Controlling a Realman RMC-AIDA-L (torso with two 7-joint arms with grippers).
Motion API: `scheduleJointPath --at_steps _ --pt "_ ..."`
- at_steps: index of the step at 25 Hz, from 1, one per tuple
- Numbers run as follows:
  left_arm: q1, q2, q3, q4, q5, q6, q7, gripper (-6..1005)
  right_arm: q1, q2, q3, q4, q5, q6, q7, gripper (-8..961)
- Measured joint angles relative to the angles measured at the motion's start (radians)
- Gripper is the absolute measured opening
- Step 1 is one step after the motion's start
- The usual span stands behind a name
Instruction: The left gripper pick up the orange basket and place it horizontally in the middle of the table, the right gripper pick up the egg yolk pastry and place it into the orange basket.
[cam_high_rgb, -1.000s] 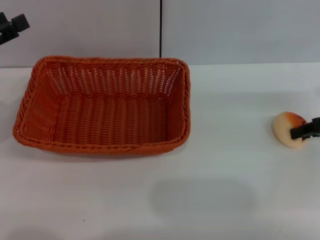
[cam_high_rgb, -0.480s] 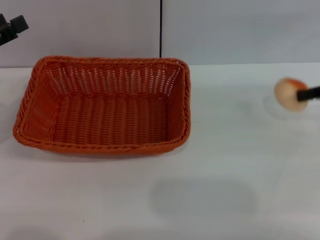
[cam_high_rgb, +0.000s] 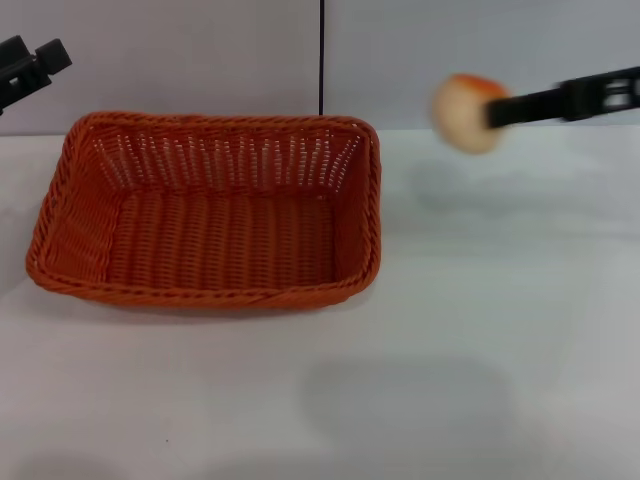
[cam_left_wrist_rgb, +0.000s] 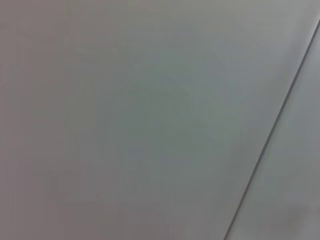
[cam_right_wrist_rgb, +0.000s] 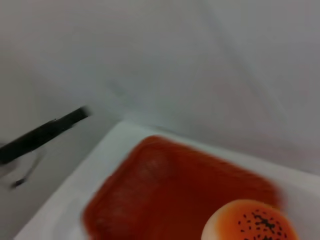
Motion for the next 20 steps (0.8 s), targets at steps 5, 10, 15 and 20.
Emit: scheduleJointPath --at_steps 5,10,15,20 --pt "-0.001 -0.001 0.002 -0.027 -0.026 0.003 0.029 787 0.105 0.027 -0.117 0.105 0.020 0.061 -0.060 26" --pt "0.000 -0.002 0.011 -0.042 -0.033 0.008 0.036 787 0.185 0.051 -0.219 0.208 0.020 0.176 -0.127 24" --pt "0.003 -0.003 0.019 -0.053 -0.033 0.010 0.053 787 0.187 0.076 -0.310 0.217 0.022 0.338 -0.170 36" --pt "0.001 -0.003 0.022 -0.071 -0.033 0.012 0.066 787 0.171 0.079 -0.315 0.207 0.038 0.361 -0.210 160"
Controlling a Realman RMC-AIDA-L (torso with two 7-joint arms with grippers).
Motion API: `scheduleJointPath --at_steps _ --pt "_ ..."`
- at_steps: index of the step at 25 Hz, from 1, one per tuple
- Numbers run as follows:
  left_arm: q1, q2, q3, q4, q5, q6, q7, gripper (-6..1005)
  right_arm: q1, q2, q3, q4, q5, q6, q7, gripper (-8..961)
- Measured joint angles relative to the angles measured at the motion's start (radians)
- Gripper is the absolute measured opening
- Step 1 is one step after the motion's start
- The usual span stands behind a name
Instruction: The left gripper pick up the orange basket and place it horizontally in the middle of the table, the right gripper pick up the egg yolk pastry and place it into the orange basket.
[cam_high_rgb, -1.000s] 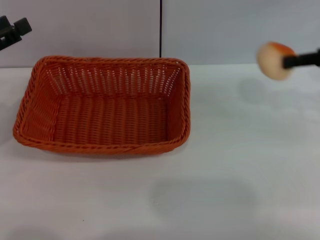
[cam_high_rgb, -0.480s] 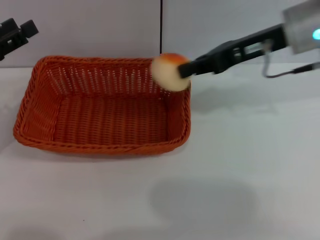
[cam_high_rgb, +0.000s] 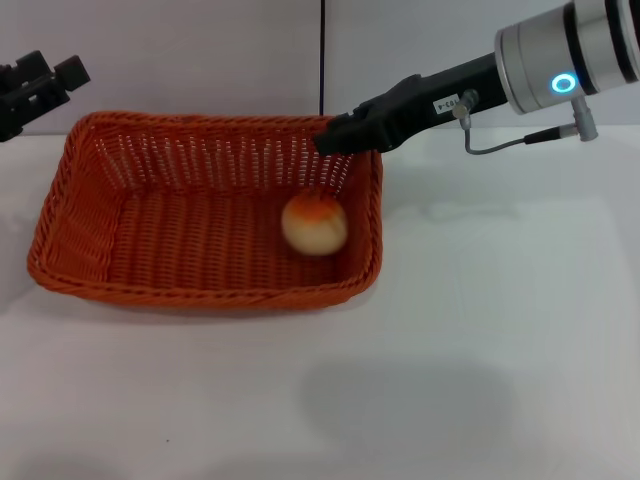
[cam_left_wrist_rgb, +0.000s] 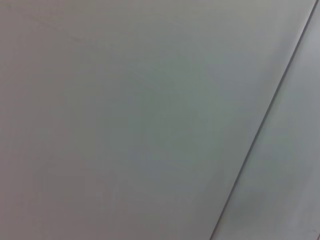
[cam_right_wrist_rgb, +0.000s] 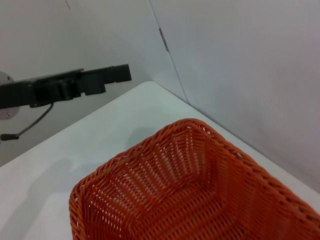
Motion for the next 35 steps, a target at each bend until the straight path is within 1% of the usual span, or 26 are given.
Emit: scheduleJointPath --at_steps 2,3,4,5,8,10,12,13,14,17,18,19,21,22,23,24,27,28,29,32,35 --pt "-0.002 0.001 -0.003 -0.013 0.000 -0.001 0.010 786 -0.026 0.002 0.000 -0.032 0.019 -0.013 -0.018 238" --pt "-0.003 0.002 -0.005 -0.018 0.000 -0.002 0.019 786 -0.071 0.002 -0.002 -0.087 0.049 -0.038 -0.032 311" --pt "-0.003 0.002 -0.006 -0.022 0.000 -0.002 0.029 786 -0.071 0.002 -0.002 -0.087 0.049 -0.038 -0.032 383" --pt "-0.004 0.002 -0.007 -0.027 -0.002 -0.002 0.043 786 -0.100 0.003 -0.003 -0.115 0.076 -0.053 -0.043 456" --pt "-0.001 0.003 -0.008 -0.057 -0.031 0.001 0.100 786 -0.211 0.005 -0.004 -0.196 0.196 -0.090 -0.100 495" --pt "0.000 0.005 -0.008 -0.067 -0.040 0.005 0.116 786 -0.300 0.004 -0.001 -0.242 0.295 -0.110 -0.160 521" --pt "0.004 0.007 -0.016 -0.092 -0.065 0.021 0.172 786 -0.390 0.003 0.006 -0.268 0.384 -0.123 -0.235 546" --pt "0.006 0.008 -0.024 -0.106 -0.077 0.032 0.213 786 -0.481 0.003 0.012 -0.271 0.493 -0.130 -0.339 559" --pt "0.007 0.008 -0.039 -0.129 -0.091 0.047 0.267 786 -0.481 0.003 0.012 -0.271 0.493 -0.130 -0.339 572" --pt "0.009 0.007 -0.090 -0.192 -0.114 0.078 0.386 786 -0.594 0.004 0.025 -0.226 0.662 -0.132 -0.495 598" --pt "0.009 0.007 -0.131 -0.235 -0.119 0.091 0.456 786 -0.650 0.005 0.044 -0.159 0.768 -0.142 -0.624 598" --pt "0.009 0.007 -0.131 -0.235 -0.119 0.091 0.456 787 -0.650 0.005 0.044 -0.159 0.768 -0.142 -0.624 598" --pt "0.009 0.007 -0.186 -0.288 -0.125 0.100 0.534 787 -0.686 0.006 0.068 -0.070 0.858 -0.161 -0.751 598" --pt "0.009 0.007 -0.213 -0.315 -0.127 0.103 0.569 787 -0.699 0.006 0.086 -0.010 0.903 -0.176 -0.820 598" --pt "0.009 0.006 -0.243 -0.343 -0.130 0.108 0.615 787 -0.709 0.006 0.134 0.101 0.978 -0.217 -0.957 598" --pt "0.010 0.007 -0.274 -0.374 -0.130 0.111 0.659 787 -0.709 0.006 0.134 0.101 0.978 -0.217 -0.957 598" --pt "0.015 0.007 -0.347 -0.447 -0.131 0.127 0.805 787 -0.712 0.006 0.222 0.268 1.060 -0.271 -1.146 598" --pt "0.023 0.006 -0.374 -0.473 -0.132 0.134 0.875 787 -0.711 0.006 0.264 0.345 1.112 -0.288 -1.249 598" --pt "0.023 0.006 -0.374 -0.473 -0.132 0.134 0.875 787 -0.711 0.006 0.264 0.345 1.112 -0.288 -1.249 598" --pt "0.034 0.006 -0.402 -0.508 -0.133 0.132 0.937 787 -0.702 0.006 0.314 0.458 1.209 -0.292 -1.373 598" --pt "0.038 0.007 -0.441 -0.547 -0.133 0.123 0.979 787 -0.694 0.006 0.353 0.532 1.267 -0.289 -1.441 598"
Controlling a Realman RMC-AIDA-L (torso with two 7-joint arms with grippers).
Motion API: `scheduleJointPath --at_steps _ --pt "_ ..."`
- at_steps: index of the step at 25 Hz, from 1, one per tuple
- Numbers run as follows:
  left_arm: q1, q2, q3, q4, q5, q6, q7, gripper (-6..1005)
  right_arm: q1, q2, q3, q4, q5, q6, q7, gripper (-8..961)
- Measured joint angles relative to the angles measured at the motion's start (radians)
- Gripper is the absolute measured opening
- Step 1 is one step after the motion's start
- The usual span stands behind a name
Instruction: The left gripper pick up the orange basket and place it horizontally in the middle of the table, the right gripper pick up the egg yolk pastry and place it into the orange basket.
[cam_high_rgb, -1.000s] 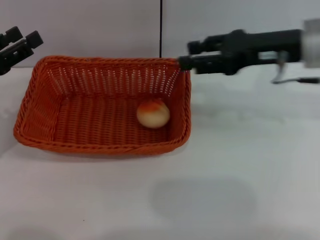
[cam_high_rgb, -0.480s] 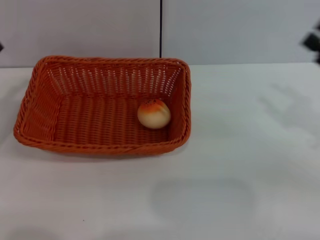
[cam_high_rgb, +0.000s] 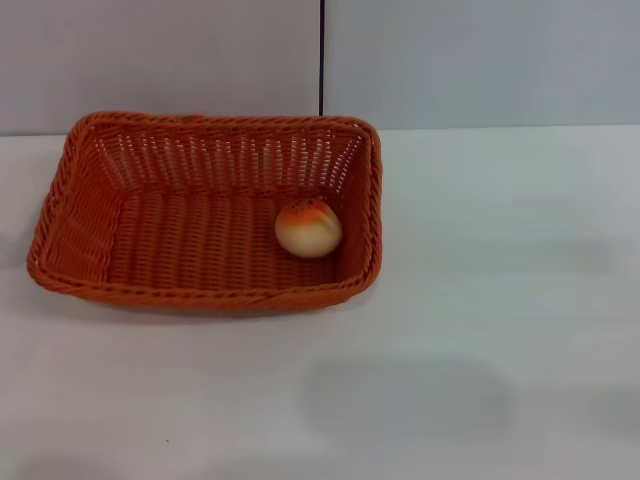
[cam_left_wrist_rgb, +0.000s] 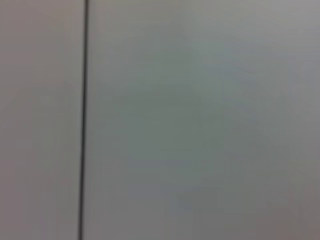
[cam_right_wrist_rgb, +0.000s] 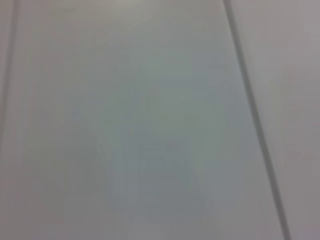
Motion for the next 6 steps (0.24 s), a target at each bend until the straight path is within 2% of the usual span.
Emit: scheduleJointPath --at_steps 6 --pt "-0.003 -0.002 -0.056 -0.090 0.000 0.002 0.181 787 0.031 0.000 0.075 0.100 0.017 0.000 -0.079 598"
